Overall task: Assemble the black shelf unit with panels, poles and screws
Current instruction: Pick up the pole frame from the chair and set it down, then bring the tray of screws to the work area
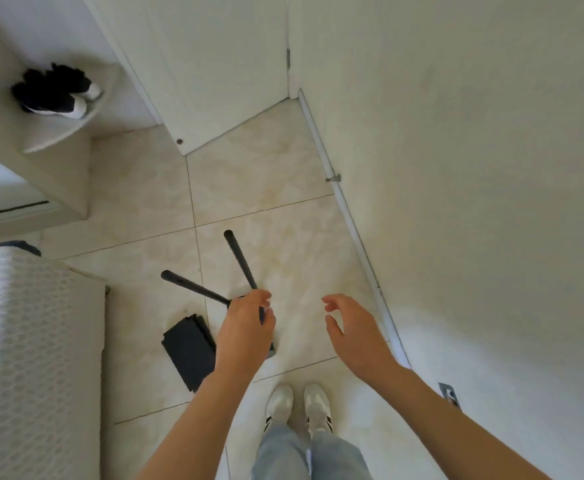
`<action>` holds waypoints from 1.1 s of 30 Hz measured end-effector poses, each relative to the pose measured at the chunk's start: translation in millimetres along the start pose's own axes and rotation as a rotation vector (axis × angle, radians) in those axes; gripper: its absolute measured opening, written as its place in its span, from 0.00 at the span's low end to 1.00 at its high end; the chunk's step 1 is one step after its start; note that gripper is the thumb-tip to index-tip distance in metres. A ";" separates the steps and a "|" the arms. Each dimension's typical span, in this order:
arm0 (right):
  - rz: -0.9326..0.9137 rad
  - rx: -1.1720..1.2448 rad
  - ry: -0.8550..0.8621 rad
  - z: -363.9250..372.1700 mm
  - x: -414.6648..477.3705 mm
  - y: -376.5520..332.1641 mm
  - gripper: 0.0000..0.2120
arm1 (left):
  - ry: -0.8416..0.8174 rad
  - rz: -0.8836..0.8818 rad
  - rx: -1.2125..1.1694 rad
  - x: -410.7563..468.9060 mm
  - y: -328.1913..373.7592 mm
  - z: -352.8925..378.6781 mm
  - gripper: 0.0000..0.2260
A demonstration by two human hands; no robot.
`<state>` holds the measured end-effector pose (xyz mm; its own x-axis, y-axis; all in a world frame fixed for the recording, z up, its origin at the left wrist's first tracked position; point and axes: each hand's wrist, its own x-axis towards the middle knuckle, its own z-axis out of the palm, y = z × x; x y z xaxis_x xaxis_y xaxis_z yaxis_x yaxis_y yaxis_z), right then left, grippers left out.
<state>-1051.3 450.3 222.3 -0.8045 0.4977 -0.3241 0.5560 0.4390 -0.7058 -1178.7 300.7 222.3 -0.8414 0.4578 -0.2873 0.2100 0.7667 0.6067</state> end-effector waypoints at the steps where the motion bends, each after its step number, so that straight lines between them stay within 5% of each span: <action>1: 0.022 0.004 0.034 -10.4 -7.6 1.9 0.16 | -0.019 0.030 0.001 -3.1 12.8 1.4 0.11; 12: 0.344 0.110 0.455 -55.0 -129.1 24.1 0.15 | -0.286 0.621 0.197 -46.7 98.9 36.5 0.13; 33: 1.160 0.179 0.896 12.5 -451.1 100.5 0.20 | -0.840 1.590 0.478 -303.6 191.7 176.6 0.11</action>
<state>-635.1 260.6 289.6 0.4939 0.8133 -0.3077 0.6980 -0.5818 -0.4175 -795.1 388.3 294.9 0.6657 0.7433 -0.0659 0.6850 -0.5736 0.4493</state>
